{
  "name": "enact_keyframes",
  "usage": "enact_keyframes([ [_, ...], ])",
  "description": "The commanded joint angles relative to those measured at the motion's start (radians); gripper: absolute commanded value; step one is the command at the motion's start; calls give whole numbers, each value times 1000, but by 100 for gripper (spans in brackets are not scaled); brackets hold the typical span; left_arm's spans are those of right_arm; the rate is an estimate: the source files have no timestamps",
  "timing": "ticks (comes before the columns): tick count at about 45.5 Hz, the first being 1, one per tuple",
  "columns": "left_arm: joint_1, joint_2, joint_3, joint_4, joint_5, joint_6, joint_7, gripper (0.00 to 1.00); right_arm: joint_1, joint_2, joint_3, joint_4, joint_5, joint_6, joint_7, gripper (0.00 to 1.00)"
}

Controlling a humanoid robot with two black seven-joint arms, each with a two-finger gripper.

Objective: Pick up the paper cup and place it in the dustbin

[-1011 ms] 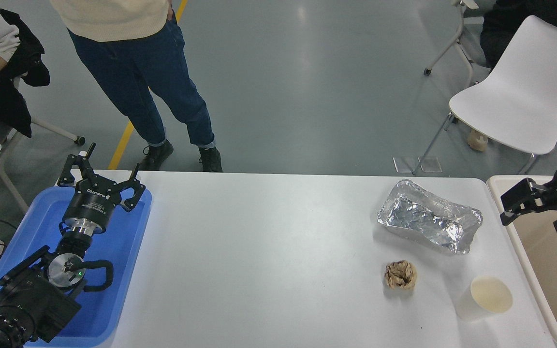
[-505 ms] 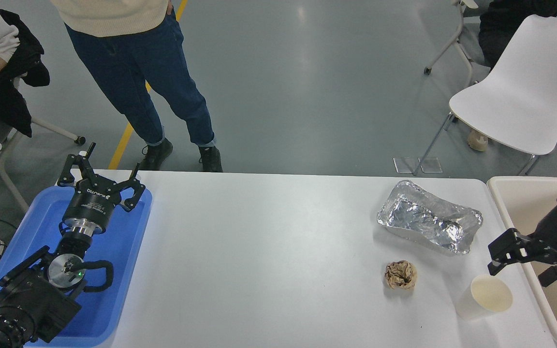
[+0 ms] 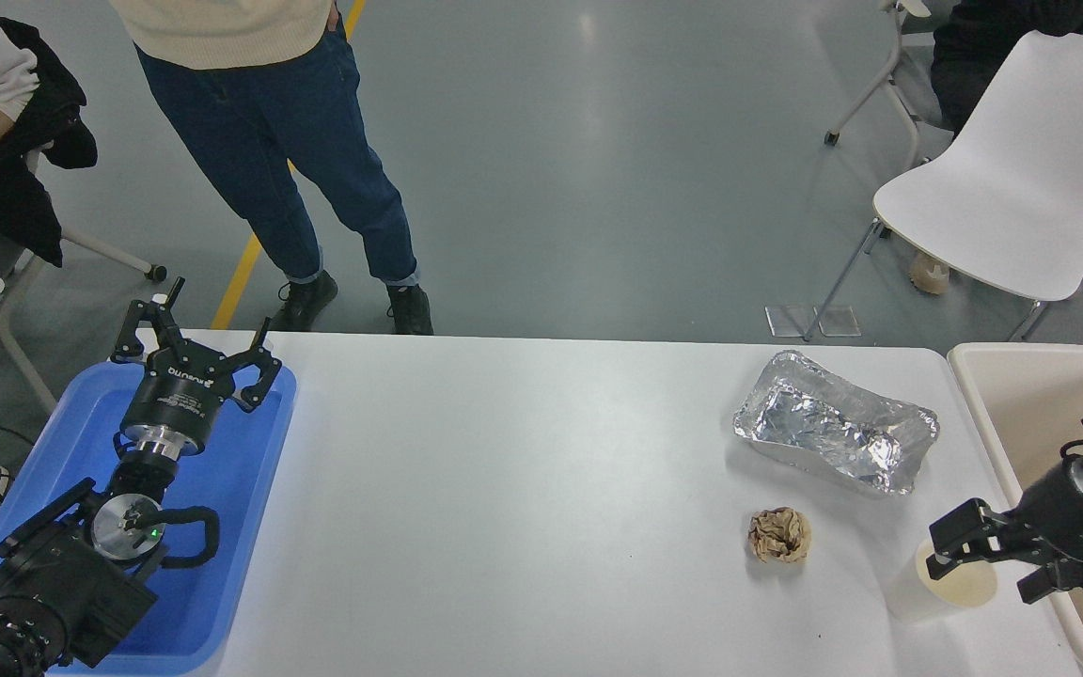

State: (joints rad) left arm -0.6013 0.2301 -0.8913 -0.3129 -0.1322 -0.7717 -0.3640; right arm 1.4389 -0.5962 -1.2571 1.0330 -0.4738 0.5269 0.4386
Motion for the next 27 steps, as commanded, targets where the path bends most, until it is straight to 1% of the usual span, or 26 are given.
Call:
enact_keyframes([
  [1,0,0,0,0,0,0,-1,100,-21,-22,2,-2,17,-105,0,100],
  [11,1,0,0,0,-1,0,-1,100,-92,-22,7,-27,12,-171,0,100],
  [27,1,0,0,0,-1,0,-1,100,-110,-17,8,-28,14,-186,0,100],
])
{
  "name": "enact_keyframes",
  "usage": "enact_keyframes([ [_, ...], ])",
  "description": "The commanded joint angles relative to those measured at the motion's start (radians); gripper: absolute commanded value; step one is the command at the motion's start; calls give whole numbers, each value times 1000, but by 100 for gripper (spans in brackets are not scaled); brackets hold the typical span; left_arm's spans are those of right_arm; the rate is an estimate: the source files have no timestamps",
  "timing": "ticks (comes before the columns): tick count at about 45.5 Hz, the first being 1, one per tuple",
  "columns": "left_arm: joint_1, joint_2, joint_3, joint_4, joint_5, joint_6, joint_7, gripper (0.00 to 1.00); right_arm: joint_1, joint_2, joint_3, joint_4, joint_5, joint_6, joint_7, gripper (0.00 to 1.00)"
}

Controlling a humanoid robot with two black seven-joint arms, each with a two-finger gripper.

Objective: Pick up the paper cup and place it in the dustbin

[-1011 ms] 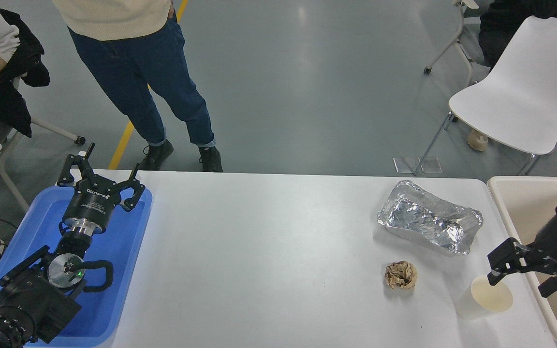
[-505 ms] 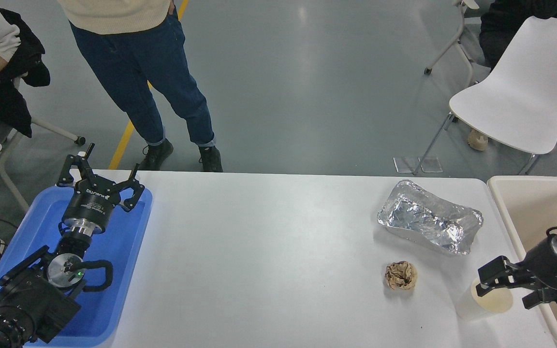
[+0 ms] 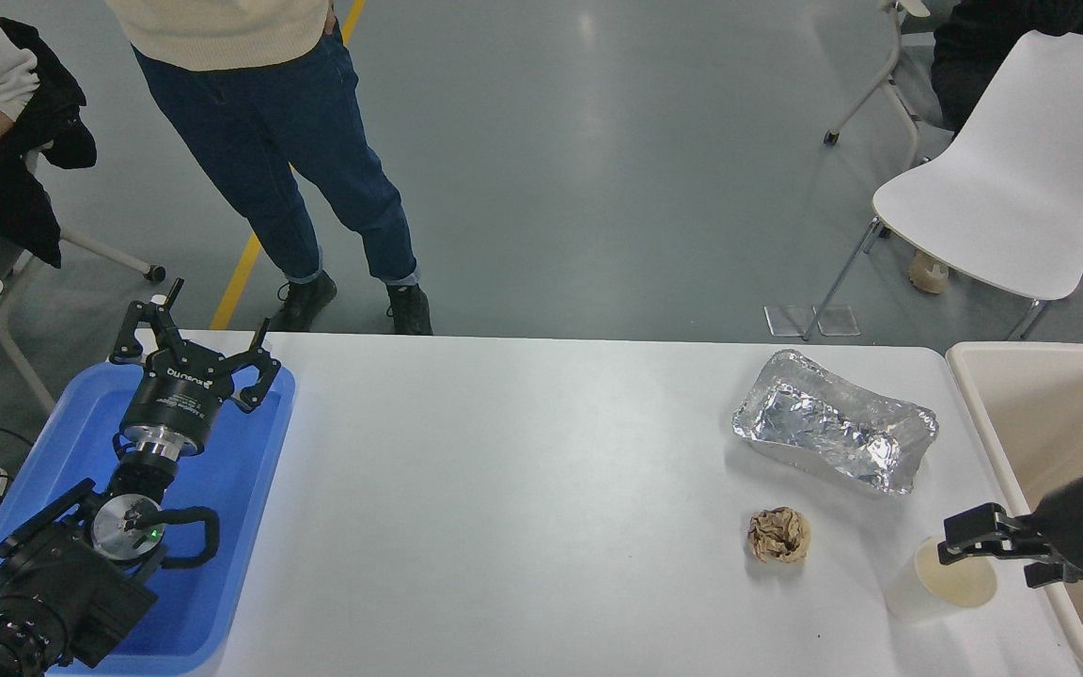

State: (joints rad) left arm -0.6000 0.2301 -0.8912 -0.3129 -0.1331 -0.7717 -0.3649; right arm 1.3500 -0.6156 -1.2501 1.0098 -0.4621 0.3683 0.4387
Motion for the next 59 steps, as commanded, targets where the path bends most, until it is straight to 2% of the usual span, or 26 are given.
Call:
enact_keyframes([
  [1,0,0,0,0,0,0,0,100,-25,4,3,-5,3,-34,0,99],
  [4,0,0,0,0,0,0,0,100,-32,5,4,-4,8,-48,0,86],
  [9,0,0,0,0,0,0,0,100,-41,5,12,1,14,-48,0,43],
  [12,0,0,0,0,0,0,0,100,-48,5,15,3,14,-48,0,27],
  [15,0,0,0,0,0,0,0,100,-51,7,17,6,13,-43,0,5],
  [16,0,0,0,0,0,0,0,100,-51,7,17,6,14,-43,0,0],
  [45,-1,0,0,0,0,0,0,100,-26,-21,44,24,17,-28,0,0],
  [53,-1,-2,0,0,1,0,1,100,107,-91,14,159,-7,-5,0,0],
  [59,-3,-2,0,-2,1,0,3,100,263,-70,-103,257,-46,63,5,0],
])
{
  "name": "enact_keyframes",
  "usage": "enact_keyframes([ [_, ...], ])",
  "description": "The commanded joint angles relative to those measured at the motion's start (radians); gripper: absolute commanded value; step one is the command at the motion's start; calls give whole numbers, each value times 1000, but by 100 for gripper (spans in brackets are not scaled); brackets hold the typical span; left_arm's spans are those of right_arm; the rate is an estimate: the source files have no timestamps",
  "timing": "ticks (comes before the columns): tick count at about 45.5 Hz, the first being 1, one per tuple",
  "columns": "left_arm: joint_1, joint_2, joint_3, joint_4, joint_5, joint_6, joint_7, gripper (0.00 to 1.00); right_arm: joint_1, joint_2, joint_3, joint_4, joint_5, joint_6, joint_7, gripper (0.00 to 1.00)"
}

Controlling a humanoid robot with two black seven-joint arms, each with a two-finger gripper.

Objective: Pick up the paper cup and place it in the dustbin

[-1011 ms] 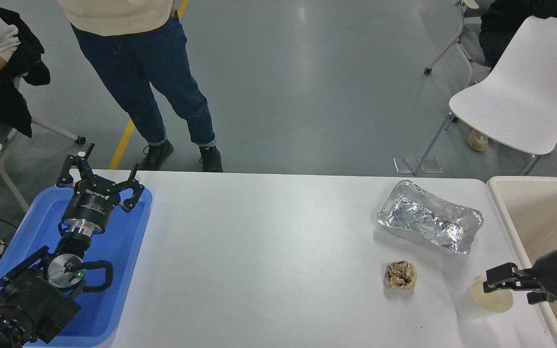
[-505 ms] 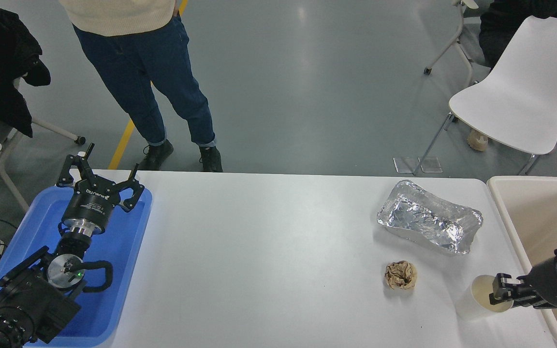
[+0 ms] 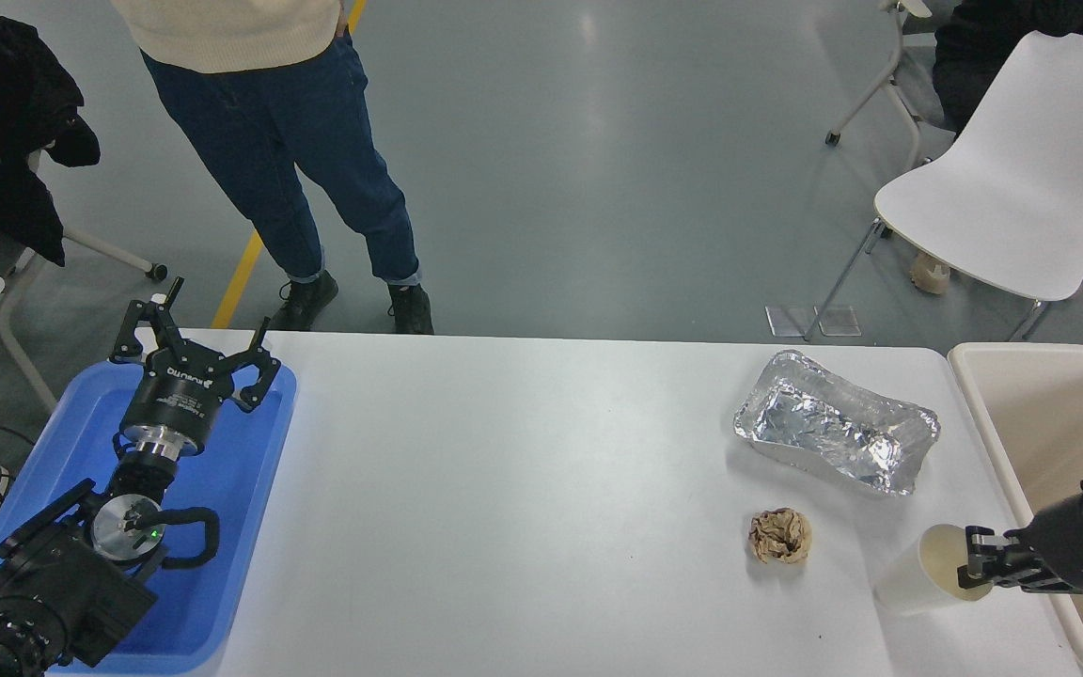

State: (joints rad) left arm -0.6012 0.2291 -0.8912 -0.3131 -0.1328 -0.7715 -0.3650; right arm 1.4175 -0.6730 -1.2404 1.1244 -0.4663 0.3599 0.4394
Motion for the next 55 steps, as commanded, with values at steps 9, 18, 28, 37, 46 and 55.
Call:
enact_keyframes([
  [9,-2,-1,0,-1,1,0,3,100,392,-8,-185,221,-43,212,4,0],
  [18,-2,-1,0,0,1,-2,3,100,612,6,-260,259,-43,421,4,0],
  [28,0,-1,0,0,1,0,3,100,822,27,-320,281,-41,426,5,0],
  [37,0,-1,0,0,1,0,3,100,940,29,-379,279,-40,426,4,0],
  [46,0,-1,0,0,1,0,3,100,1043,39,-418,279,-41,426,4,0],
  [55,0,-1,0,0,-1,0,3,100,1055,56,-421,278,-37,426,4,0],
])
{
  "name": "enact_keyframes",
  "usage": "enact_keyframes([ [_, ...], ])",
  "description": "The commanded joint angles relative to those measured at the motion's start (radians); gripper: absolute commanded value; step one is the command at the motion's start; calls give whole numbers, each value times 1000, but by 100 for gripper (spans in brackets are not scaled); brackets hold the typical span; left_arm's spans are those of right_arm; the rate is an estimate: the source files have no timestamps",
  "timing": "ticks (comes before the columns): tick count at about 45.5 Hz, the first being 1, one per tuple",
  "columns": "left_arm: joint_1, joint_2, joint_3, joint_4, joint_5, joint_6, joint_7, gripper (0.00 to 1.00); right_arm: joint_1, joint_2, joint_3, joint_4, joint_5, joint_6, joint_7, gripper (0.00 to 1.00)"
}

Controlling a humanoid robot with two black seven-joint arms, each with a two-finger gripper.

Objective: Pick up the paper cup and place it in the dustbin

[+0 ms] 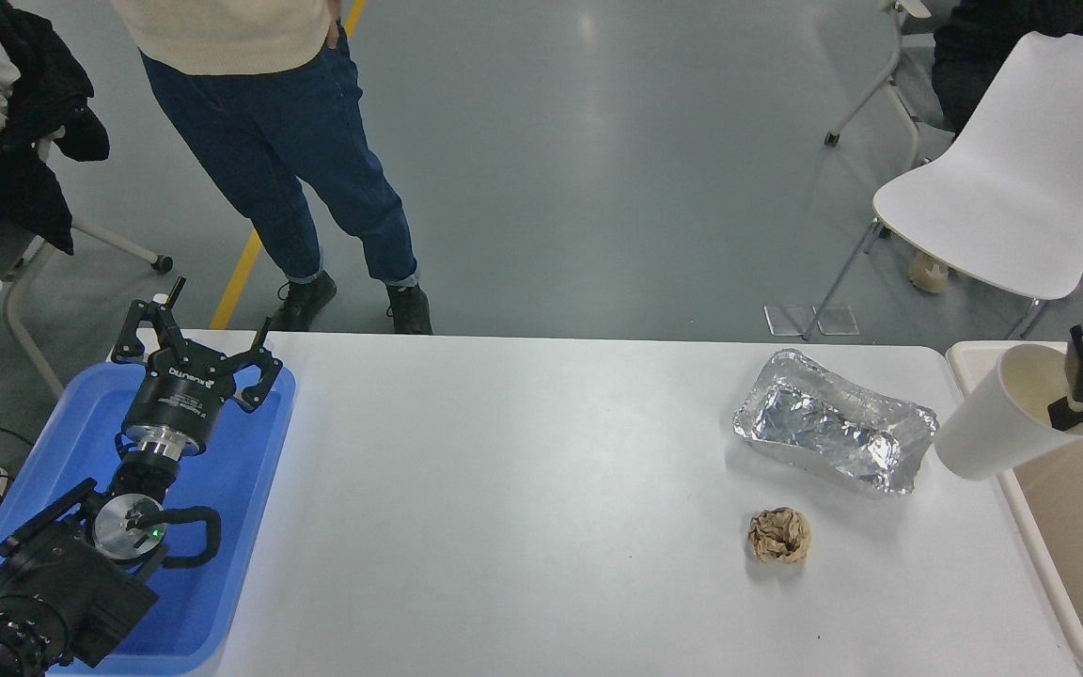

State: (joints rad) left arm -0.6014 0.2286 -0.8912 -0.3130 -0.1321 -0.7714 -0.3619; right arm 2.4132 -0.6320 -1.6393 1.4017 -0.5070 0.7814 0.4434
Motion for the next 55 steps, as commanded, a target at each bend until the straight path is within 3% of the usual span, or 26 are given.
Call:
enact_keyframes([
  [1,0,0,0,-1,-1,0,0,100,60,15,-20,-1,4,4,0,0],
  [15,0,0,0,0,0,0,0,100,83,6,-43,-15,4,4,0,0],
  [24,0,0,0,0,0,0,0,100,37,-64,-74,-167,-5,4,-3,0],
  [38,0,0,0,0,0,0,0,100,-383,-152,-7,-529,33,4,-3,0],
  [45,0,0,0,0,0,0,-2,100,-580,-213,114,-653,97,4,-5,0],
  [55,0,0,0,0,-1,0,-2,100,-954,-213,341,-900,111,4,-21,0],
])
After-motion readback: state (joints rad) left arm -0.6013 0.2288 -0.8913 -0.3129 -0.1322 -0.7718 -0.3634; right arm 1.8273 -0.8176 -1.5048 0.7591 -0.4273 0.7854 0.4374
